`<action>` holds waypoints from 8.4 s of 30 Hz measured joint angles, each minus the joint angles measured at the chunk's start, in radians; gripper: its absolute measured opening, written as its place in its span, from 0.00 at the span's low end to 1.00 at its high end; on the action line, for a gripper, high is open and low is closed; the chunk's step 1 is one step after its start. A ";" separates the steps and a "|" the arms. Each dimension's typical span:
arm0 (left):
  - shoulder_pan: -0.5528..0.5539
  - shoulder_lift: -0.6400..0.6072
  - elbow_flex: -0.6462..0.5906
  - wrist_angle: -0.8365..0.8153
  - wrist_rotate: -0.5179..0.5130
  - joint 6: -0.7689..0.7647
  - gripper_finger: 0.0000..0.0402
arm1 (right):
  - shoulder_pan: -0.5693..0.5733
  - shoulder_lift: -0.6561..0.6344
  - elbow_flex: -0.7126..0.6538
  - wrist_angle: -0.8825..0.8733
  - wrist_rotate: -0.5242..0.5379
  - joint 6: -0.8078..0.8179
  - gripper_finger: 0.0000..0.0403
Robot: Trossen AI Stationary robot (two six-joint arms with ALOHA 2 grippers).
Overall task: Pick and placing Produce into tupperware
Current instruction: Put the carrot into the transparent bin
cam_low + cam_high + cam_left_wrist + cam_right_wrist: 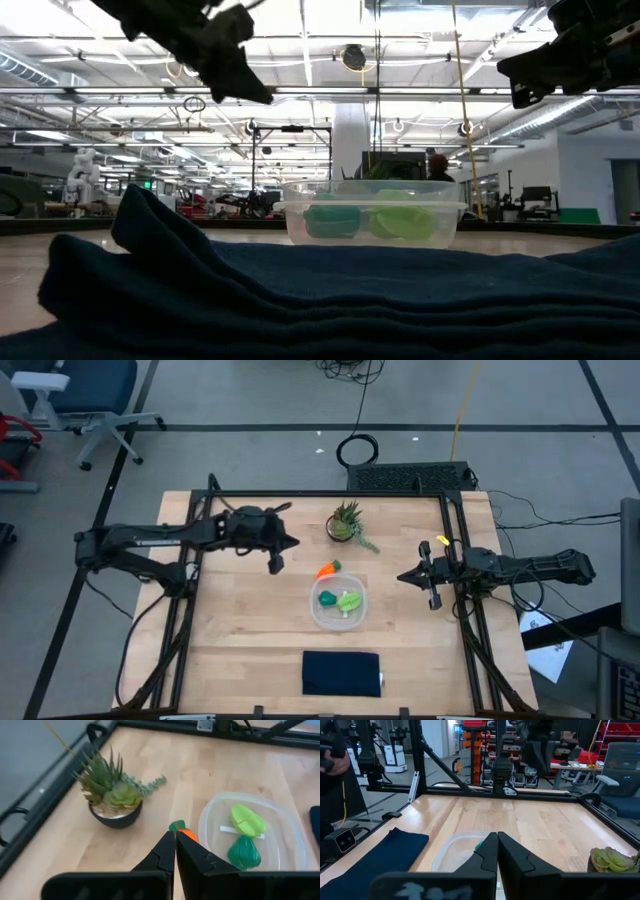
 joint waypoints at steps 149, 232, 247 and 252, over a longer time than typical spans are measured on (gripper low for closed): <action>-0.020 0.619 0.308 -0.092 0.039 0.170 0.74 | 0.000 0.032 0.000 0.000 0.000 0.008 0.00; 0.007 0.758 0.310 0.012 0.211 0.701 0.74 | 0.000 0.037 0.000 0.000 0.000 -0.003 0.00; 0.026 0.762 0.309 0.058 0.223 0.739 0.74 | -0.005 0.037 -0.094 0.186 0.000 -0.016 0.00; 0.026 0.762 0.309 0.056 0.223 0.738 0.74 | -0.027 0.037 -0.105 0.201 0.000 0.002 0.00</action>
